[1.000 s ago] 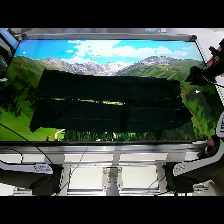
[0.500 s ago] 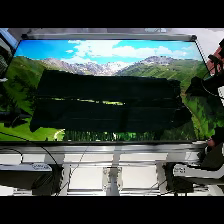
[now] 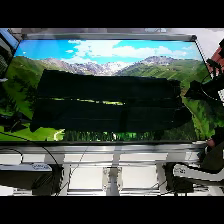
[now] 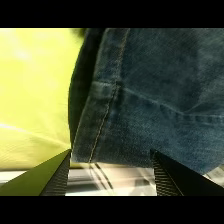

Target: Fold the clothes and pants, and hang the long-sleeved shirts on hangers.

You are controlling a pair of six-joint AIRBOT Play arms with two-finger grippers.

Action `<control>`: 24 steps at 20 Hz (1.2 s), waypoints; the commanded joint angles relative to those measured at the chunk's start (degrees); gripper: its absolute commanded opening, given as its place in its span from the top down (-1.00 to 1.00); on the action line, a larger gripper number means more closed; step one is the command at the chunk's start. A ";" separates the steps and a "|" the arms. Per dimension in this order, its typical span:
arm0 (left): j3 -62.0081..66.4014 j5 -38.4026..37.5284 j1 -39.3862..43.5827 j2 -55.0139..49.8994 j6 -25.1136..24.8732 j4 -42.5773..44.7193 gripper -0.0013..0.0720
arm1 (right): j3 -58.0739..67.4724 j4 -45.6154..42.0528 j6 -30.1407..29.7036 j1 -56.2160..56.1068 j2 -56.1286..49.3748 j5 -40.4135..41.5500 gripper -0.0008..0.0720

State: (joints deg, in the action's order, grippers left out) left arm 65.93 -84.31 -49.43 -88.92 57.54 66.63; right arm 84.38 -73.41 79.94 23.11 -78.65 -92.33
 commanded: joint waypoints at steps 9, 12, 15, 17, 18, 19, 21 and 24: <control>-4.11 3.10 0.15 -0.09 -0.07 3.13 -0.48 | -0.15 0.09 0.17 -0.07 0.09 -1.33 0.02; -4.11 3.89 0.07 -0.09 -0.09 3.82 -0.48 | -0.15 0.11 0.28 -0.07 0.26 -1.57 0.02; -4.13 4.39 0.17 -0.09 -0.28 1.46 -0.35 | -0.15 0.15 0.50 -0.07 0.28 -1.60 0.02; -4.20 3.87 0.17 -0.09 -1.68 0.22 0.15 | -0.15 0.24 0.52 -0.07 0.28 -1.60 0.02; -4.22 3.52 0.17 -0.09 -1.70 0.22 0.54 | -0.15 0.24 0.52 -0.07 0.28 -1.60 0.02; -4.22 2.58 0.17 -0.09 -2.82 0.22 0.88 | -0.15 0.24 0.52 -0.07 0.28 -1.60 0.02; -4.22 0.96 0.17 -0.07 -4.02 0.20 0.88 | -0.15 0.22 0.50 -0.07 0.28 -1.57 0.02; -3.13 1.44 0.17 0.66 -2.56 0.24 0.89 | -0.57 0.00 -0.22 -0.07 0.31 -1.62 0.02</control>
State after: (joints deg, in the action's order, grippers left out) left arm 62.02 -82.54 -49.28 -88.77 54.48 67.18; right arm 84.12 -73.21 80.38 23.09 -78.41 -93.89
